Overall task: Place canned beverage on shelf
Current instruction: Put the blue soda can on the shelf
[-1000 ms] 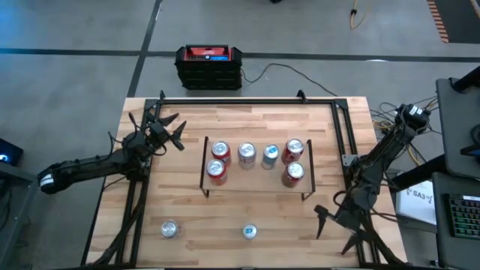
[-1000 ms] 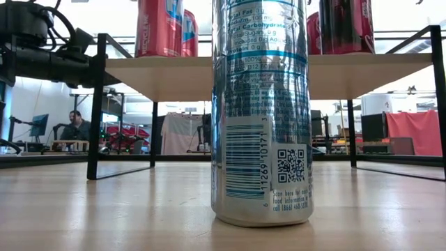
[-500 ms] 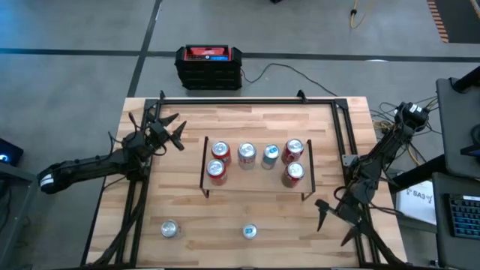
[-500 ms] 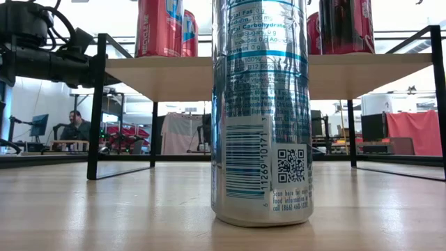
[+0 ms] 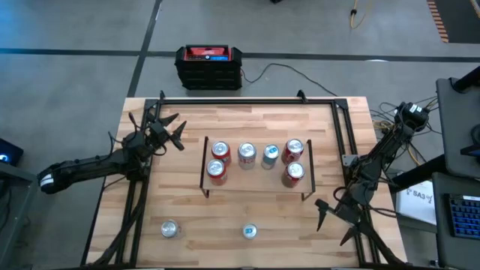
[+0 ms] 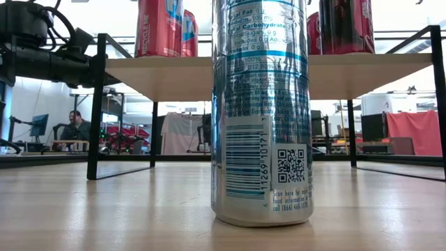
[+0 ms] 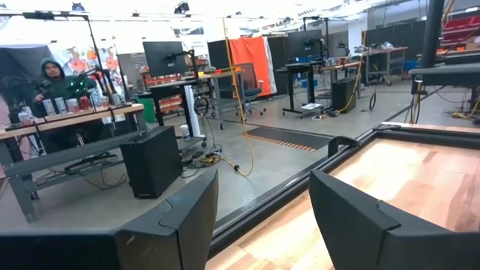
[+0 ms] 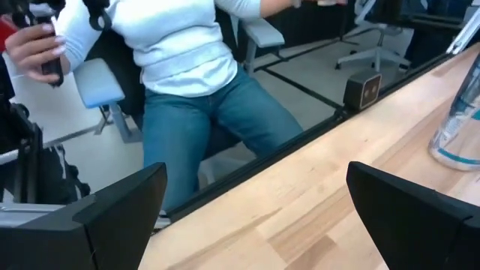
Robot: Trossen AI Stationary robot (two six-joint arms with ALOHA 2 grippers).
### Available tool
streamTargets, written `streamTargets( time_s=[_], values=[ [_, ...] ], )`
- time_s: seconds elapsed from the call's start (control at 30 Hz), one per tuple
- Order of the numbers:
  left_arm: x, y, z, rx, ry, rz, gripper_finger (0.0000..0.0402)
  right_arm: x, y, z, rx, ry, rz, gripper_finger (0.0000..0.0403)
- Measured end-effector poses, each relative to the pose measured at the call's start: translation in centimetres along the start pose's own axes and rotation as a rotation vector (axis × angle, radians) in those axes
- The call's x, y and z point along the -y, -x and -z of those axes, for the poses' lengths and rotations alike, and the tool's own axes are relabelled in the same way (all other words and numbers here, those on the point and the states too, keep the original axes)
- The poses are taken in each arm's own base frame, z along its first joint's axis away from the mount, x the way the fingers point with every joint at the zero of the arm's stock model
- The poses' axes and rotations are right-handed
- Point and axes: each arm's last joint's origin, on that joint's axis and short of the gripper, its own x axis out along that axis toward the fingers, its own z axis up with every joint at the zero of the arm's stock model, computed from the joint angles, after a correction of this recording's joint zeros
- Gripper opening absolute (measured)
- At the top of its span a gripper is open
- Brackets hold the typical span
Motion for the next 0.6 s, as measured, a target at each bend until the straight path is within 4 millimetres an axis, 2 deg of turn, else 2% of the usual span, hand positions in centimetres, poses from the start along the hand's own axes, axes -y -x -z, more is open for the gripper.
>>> streamTargets(
  time_s=[0.6],
  values=[
    [0.0,0.0,-0.01,0.001,0.0,0.0,0.0195,0.0,0.0,0.01,-0.001,-0.014,0.0,0.04]
  ],
)
